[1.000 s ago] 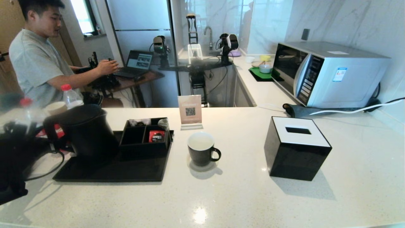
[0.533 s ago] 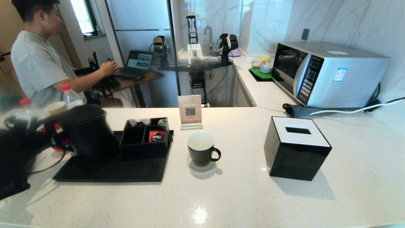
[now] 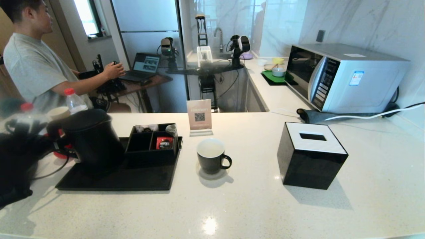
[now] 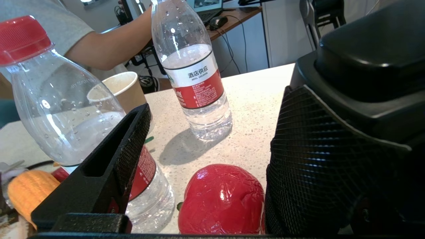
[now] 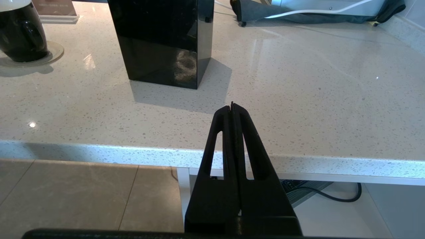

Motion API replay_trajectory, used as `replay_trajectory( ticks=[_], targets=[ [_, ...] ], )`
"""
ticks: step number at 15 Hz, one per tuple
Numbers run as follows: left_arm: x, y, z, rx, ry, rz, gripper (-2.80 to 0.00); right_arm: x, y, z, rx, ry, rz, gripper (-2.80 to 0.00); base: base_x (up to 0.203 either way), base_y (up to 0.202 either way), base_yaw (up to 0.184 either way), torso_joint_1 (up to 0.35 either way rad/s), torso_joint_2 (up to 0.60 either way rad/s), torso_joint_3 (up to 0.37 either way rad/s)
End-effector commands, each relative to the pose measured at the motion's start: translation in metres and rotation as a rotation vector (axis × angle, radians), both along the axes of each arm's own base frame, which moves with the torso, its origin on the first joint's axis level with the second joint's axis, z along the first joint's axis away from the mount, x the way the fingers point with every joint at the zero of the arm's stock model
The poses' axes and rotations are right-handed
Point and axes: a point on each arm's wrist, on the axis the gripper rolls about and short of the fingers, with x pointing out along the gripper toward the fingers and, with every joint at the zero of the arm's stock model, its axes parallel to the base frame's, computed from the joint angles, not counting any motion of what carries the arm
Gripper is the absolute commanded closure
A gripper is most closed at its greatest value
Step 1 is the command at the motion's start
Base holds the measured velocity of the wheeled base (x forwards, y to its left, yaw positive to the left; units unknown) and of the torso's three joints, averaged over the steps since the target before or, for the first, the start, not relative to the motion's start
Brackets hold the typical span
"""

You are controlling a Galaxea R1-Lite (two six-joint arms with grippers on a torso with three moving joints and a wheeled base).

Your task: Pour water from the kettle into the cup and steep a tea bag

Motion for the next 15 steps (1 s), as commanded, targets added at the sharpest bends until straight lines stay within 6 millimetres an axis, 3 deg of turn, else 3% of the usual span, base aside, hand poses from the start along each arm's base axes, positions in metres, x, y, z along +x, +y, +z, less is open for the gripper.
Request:
replay_trajectory(
  ticks=[1, 15],
  targets=[
    [-0.0007, -0.0003, 0.0061, 0.015, -0.043, -0.004, -2.8, 0.0001, 0.0, 0.0, 0.0, 0.001, 0.002, 0.0, 0.0, 0.0, 0.0, 0.0, 0.0, 0.0],
    [0.0025, 0.0014, 0.0088, -0.008, -0.06, 0.0, -2.8, 0.0001, 0.0, 0.0, 0.0, 0.001, 0.0, 0.0, 0.0, 0.0, 0.0, 0.0, 0.0, 0.0]
  ],
)
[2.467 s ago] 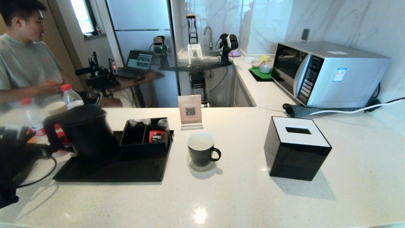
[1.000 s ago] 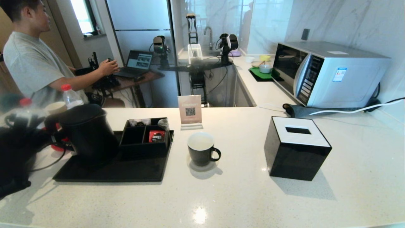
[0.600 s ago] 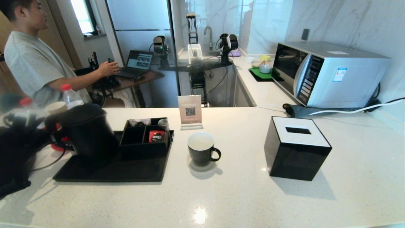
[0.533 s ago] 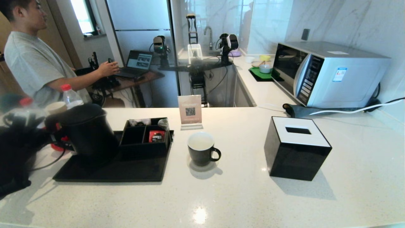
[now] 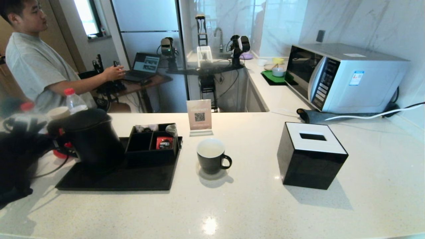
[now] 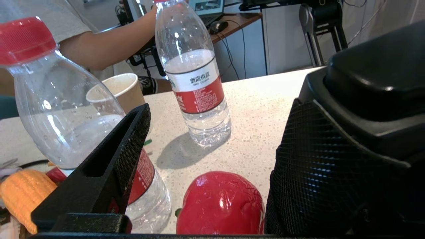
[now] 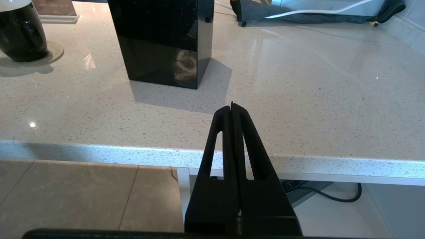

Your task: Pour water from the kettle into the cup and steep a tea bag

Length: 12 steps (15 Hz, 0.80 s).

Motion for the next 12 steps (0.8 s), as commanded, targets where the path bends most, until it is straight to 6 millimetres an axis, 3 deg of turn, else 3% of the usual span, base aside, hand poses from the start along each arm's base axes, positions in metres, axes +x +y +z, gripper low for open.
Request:
replay_trajectory(
  ticks=[1, 12],
  targets=[
    [0.001, 0.0, 0.005, 0.033, -0.045, -0.005, -2.8, 0.0, 0.0, 0.0, -0.001, 0.002, 0.0, 0.0, 0.0, 0.0, 0.0, 0.0, 0.0, 0.0],
    [0.013, -0.006, 0.0, 0.035, -0.049, -0.026, -2.8, 0.0, 0.0, 0.0, -0.001, 0.002, 0.0, 0.0, 0.0, 0.0, 0.0, 0.0, 0.0, 0.0]
  ],
)
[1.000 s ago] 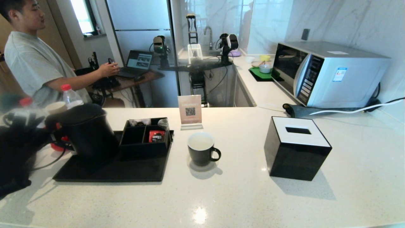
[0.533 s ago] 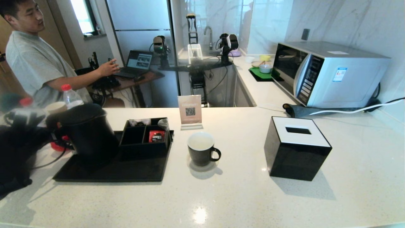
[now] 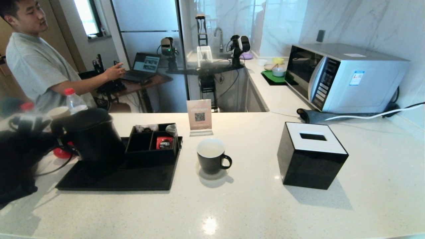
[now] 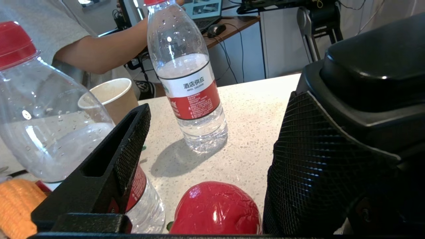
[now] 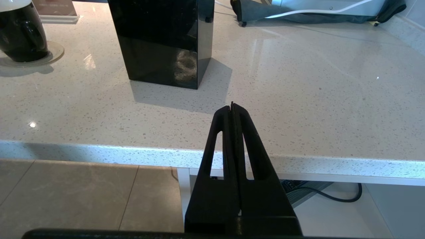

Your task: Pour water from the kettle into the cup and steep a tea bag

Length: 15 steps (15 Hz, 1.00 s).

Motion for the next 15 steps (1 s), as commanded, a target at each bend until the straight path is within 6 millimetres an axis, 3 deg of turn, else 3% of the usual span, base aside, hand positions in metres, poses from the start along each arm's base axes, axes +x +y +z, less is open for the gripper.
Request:
replay_trajectory(
  ticks=[1, 2, 15],
  targets=[
    [0.0011, -0.0002, 0.0035, 0.029, -0.041, -0.005, -2.8, 0.0, 0.0, 0.0002, -0.001, 0.0, 0.001, 0.0, 0.0, 0.0, 0.0, 0.0, 0.0, 0.0],
    [0.0011, -0.0002, 0.0028, 0.029, -0.04, -0.004, 0.0, 0.0001, 0.0, 0.0, -0.001, 0.001, 0.0, 0.0, 0.0, 0.0, 0.0, 0.0, 0.0, 0.0],
    [0.0022, -0.005, 0.0085, 0.033, -0.049, -0.017, 0.0, 0.0001, 0.0, 0.0, -0.001, 0.001, 0.002, 0.0, 0.0, 0.0, 0.0, 0.0, 0.0, 0.0]
  ],
)
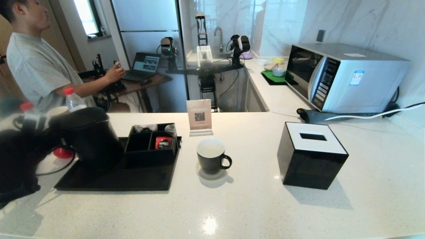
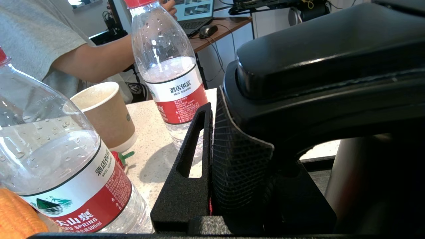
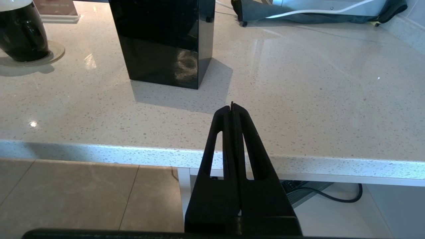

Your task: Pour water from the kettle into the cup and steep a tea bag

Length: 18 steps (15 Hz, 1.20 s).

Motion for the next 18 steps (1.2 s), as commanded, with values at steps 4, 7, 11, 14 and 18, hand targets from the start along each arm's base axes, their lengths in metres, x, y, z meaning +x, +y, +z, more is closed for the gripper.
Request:
replay_trajectory(
  ticks=[4, 7, 11, 14, 18],
  targets=[
    [-0.002, -0.007, 0.015, 0.033, -0.055, -0.016, 0.0, 0.0, 0.0, 0.0, -0.001, 0.001, 0.001, 0.0, 0.0, 0.0, 0.0, 0.0, 0.0, 0.0],
    [-0.008, -0.011, 0.023, 0.022, -0.054, -0.017, 0.0, 0.0, 0.0, 0.0, -0.001, 0.001, 0.001, 0.0, 0.0, 0.0, 0.0, 0.0, 0.0, 0.0],
    [-0.016, -0.015, 0.032, 0.018, -0.059, -0.014, 0.0, 0.0, 0.0, 0.0, -0.001, 0.001, 0.001, 0.0, 0.0, 0.0, 0.0, 0.0, 0.0, 0.0],
    [-0.027, -0.013, 0.041, 0.014, -0.063, 0.003, 0.0, 0.0, 0.0, 0.0, -0.001, 0.001, -0.001, 0.0, 0.0, 0.0, 0.0, 0.0, 0.0, 0.0],
    [-0.038, -0.013, 0.051, 0.006, -0.07, 0.016, 0.0, 0.0, 0.0, 0.0, -0.001, 0.0, -0.001, 0.0, 0.0, 0.0, 0.0, 0.0, 0.0, 0.0]
  ],
)
